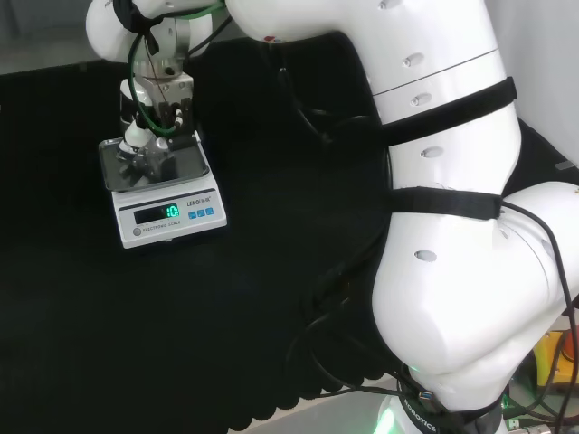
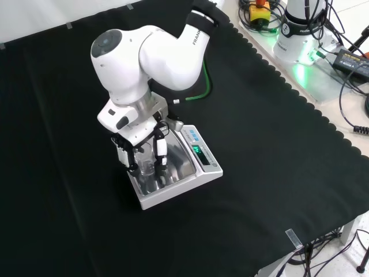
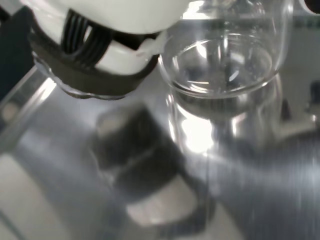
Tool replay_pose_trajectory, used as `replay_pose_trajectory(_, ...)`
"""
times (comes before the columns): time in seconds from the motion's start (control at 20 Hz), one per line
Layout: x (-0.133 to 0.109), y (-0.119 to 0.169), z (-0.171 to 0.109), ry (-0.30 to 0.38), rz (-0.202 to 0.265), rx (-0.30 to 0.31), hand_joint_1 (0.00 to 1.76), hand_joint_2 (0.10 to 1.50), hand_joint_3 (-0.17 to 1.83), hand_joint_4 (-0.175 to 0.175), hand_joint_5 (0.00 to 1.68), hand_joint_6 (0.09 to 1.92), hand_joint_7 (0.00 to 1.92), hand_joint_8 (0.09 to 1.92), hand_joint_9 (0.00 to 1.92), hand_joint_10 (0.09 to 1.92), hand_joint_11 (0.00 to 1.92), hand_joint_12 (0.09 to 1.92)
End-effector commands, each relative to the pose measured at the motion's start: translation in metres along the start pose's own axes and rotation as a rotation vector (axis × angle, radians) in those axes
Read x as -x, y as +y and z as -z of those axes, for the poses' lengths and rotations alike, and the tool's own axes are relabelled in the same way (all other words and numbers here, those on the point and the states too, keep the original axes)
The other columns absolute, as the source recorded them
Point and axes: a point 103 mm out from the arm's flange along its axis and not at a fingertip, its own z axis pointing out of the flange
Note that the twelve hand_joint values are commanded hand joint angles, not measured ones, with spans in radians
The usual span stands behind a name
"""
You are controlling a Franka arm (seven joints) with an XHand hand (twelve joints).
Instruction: Put the beaker on the electronic balance.
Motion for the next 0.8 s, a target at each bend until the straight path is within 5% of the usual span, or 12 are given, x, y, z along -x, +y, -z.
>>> replay_pose_trajectory(0.05,0.022,-0.014,-0.014,0.016,0.033,0.019,1.22,0.59,0.7,-0.175,1.42,0.41,1.64,0.54,1.92,0.19,1.67,0.68)
replay_pose_trajectory(0.25,0.024,-0.009,-0.013,0.019,0.033,0.016,1.22,0.59,0.7,-0.175,1.42,0.41,1.64,0.54,1.92,0.19,1.66,0.68)
replay_pose_trajectory(0.35,0.031,-0.015,-0.012,-0.008,-0.021,0.025,1.22,0.59,0.7,-0.175,1.42,0.41,1.64,0.54,1.92,0.19,1.66,0.68)
replay_pose_trajectory(0.55,0.029,-0.013,-0.01,0.02,0.054,0.013,1.22,0.59,0.7,-0.175,1.42,0.41,1.64,0.54,1.92,0.19,1.66,0.68)
replay_pose_trajectory(0.65,0.03,-0.009,-0.008,0.078,0.063,-0.08,1.22,0.61,0.67,-0.163,1.4,0.43,1.61,0.54,1.92,0.19,1.73,0.7)
replay_pose_trajectory(0.7,0.031,-0.008,-0.007,0.13,0.064,-0.142,1.12,0.6,0.61,-0.166,1.16,0.51,1.42,0.59,1.86,0.15,1.74,0.7)
replay_pose_trajectory(0.8,0.033,-0.008,-0.001,0.173,0.066,-0.176,0.77,0.59,0.41,-0.112,0.48,0.33,0.66,0.66,1.27,0.09,1.15,1.02)
